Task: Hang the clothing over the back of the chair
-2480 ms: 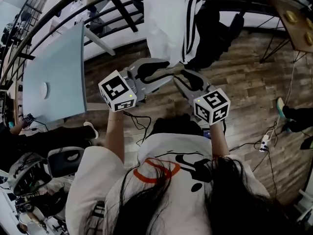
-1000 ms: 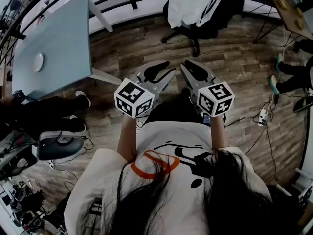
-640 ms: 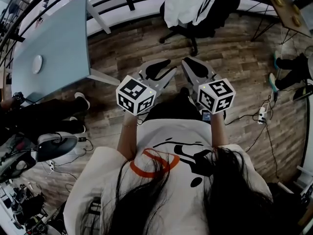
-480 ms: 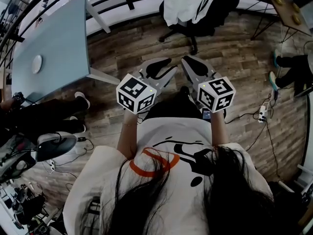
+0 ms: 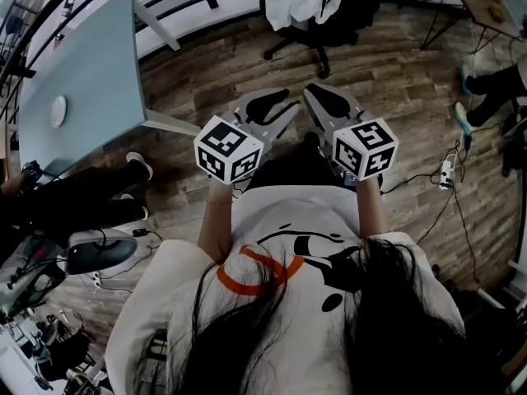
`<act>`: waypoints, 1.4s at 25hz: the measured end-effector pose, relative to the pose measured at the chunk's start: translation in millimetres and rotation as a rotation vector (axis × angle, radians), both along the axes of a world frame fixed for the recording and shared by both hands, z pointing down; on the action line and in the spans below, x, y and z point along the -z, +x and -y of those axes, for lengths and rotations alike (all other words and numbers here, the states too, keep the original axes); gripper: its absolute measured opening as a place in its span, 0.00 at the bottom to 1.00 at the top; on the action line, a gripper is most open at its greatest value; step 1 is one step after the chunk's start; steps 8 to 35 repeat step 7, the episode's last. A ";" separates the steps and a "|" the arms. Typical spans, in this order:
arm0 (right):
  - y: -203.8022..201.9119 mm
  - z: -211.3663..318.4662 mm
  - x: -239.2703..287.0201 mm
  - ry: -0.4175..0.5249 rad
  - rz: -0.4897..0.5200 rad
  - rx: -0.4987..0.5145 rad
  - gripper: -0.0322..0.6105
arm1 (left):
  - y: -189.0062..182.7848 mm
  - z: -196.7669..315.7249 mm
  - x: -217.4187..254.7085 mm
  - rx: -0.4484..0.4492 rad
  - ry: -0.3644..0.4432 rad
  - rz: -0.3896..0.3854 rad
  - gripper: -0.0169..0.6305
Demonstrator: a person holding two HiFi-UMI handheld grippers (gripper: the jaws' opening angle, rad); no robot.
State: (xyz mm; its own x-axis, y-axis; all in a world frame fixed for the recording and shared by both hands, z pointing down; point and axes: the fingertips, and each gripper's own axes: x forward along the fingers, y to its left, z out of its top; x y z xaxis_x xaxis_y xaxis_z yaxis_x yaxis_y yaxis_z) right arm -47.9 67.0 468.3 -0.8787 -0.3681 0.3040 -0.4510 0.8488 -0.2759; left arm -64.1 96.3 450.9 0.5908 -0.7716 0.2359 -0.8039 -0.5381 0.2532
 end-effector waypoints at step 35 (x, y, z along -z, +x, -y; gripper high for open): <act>-2.3 -4.8 1.1 0.015 0.004 0.014 0.12 | 1.6 0.0 -1.1 0.002 0.009 -0.002 0.38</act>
